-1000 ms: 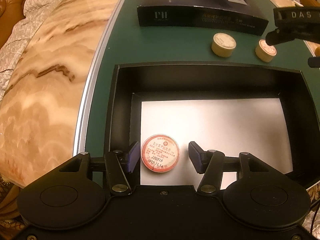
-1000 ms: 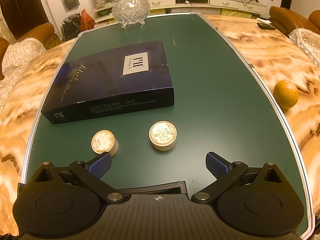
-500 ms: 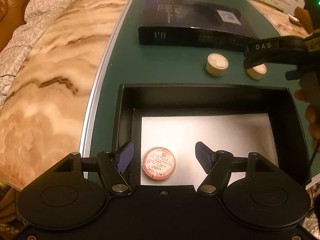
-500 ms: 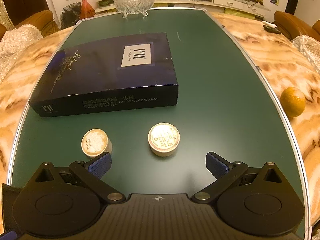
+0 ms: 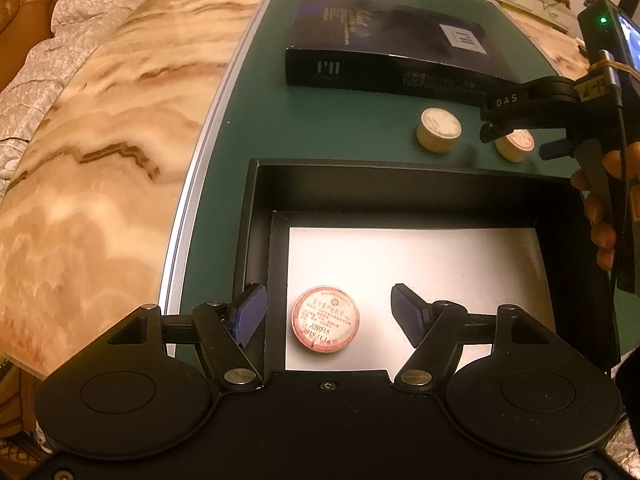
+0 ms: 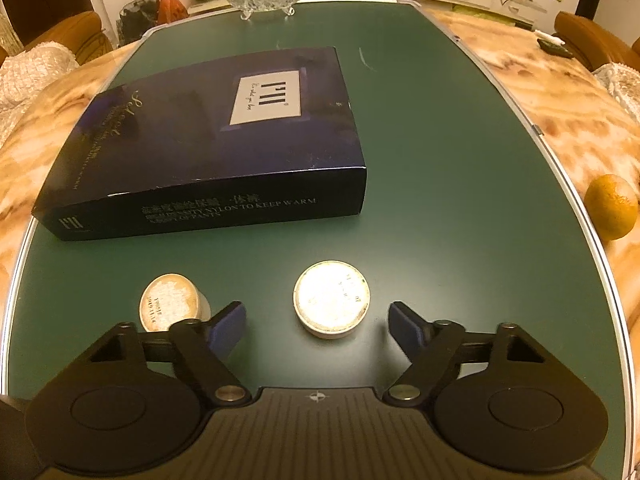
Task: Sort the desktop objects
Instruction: 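Grasp a cream tin with the right tool and lift it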
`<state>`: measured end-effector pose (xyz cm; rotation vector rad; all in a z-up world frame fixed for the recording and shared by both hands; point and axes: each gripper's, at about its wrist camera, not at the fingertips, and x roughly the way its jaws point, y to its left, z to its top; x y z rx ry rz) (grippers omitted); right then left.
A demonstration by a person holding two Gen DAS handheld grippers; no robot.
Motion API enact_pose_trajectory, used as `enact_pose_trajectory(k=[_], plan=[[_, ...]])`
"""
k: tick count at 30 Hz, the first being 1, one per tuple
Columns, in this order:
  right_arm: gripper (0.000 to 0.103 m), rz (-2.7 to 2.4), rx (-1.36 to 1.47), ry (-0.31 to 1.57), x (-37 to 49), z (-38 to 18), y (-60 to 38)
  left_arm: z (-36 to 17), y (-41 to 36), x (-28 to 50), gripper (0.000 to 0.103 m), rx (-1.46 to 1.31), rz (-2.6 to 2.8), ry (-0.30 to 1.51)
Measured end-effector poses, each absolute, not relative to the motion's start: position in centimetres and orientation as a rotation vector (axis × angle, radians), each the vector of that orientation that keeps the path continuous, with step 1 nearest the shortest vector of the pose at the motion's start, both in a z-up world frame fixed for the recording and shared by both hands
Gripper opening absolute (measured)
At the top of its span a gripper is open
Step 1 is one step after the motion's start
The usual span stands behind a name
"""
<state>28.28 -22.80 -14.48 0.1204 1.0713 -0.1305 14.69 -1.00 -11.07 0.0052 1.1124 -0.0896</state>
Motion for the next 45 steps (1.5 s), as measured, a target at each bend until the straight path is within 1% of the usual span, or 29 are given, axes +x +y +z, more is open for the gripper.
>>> enact_pose_trajectory(k=[3, 6, 8, 10, 16, 19, 31, 45], plan=[[0.077, -0.137, 0.113, 1.071, 28.4, -14.6, -22.8, -11.0, -0.9, 14.6, 0.069, 0.005, -0.094, 1.113], [0.074, -0.141, 0.103, 1.066, 28.5, -14.6, -22.8, -11.1, -0.9, 14.5, 0.069, 0.002, -0.098, 1.117], [0.068, -0.143, 0.097, 1.066, 28.6, -14.7, -22.8, -11.2, -0.9, 14.4, 0.069, 0.003, -0.100, 1.120], [0.066, -0.141, 0.095, 1.071, 28.7, -14.8, -22.7, -11.3, -0.9, 14.4, 0.069, 0.004, -0.103, 1.124], [0.049, -0.146, 0.103, 1.082, 28.8, -15.0, -23.0, -11.6, -1.0, 14.2, 0.069, 0.009, -0.111, 1.131], [0.045, -0.150, 0.101, 1.081, 28.9, -15.0, -23.1, -11.6, -1.0, 14.2, 0.070, 0.011, -0.112, 1.132], [0.044, -0.134, 0.102, 1.067, 28.1, -14.1, -23.1, -11.5, -1.3, 14.0, 0.071, 0.018, -0.114, 1.133], [0.044, -0.062, 0.133, 1.018, 22.8, -8.3, -22.6, -10.0, -1.2, 12.3, 0.071, -0.004, -0.126, 1.106]])
